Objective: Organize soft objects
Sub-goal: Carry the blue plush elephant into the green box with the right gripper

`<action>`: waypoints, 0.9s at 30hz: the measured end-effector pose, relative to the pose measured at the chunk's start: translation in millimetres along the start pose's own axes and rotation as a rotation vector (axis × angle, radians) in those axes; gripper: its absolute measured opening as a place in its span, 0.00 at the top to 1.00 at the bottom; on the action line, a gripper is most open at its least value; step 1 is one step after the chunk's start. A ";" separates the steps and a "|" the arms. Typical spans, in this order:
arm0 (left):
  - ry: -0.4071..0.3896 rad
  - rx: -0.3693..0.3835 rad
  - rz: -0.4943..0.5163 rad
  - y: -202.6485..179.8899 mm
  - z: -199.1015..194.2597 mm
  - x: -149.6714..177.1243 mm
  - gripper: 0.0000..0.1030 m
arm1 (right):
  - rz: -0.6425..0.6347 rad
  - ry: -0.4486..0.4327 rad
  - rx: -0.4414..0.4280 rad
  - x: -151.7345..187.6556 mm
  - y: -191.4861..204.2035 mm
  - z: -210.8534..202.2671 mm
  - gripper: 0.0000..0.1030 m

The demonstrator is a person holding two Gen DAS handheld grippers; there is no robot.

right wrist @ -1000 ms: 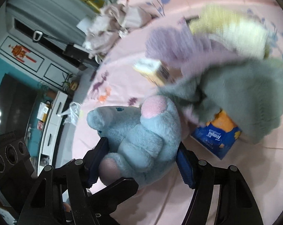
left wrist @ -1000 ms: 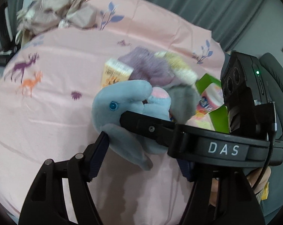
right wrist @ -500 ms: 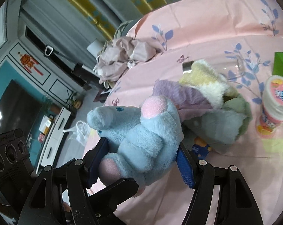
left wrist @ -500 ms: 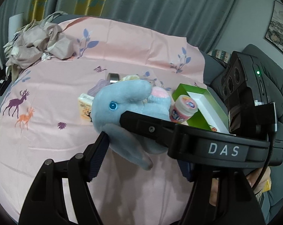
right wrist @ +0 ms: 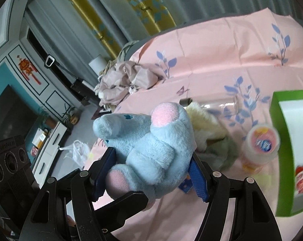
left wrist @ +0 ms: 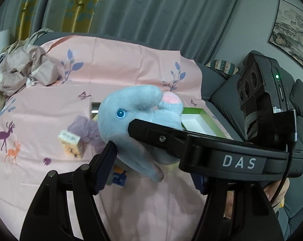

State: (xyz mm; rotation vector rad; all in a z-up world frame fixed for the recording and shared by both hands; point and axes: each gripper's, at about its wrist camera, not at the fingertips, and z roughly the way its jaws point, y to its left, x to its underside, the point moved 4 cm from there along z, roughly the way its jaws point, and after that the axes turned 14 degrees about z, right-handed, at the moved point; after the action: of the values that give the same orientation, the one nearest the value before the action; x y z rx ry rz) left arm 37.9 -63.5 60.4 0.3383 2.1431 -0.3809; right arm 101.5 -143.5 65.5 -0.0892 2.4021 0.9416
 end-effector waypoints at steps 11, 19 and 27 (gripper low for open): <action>0.032 0.078 0.096 -44.5 43.5 -16.7 0.36 | 0.121 -0.087 0.019 -17.4 -63.7 -34.0 0.31; 0.039 0.149 0.169 -86.0 73.7 -30.9 0.36 | 0.209 -0.168 0.047 -24.0 -105.3 -68.2 0.31; 0.062 0.249 0.225 -118.6 102.0 -40.2 0.37 | 0.302 -0.246 0.107 -28.1 -145.4 -96.5 0.31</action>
State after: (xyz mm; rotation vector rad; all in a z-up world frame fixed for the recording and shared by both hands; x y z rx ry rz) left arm 91.2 -215.9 55.2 0.7348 2.0922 -0.5126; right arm 116.6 -318.8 49.6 0.4164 2.2657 0.8933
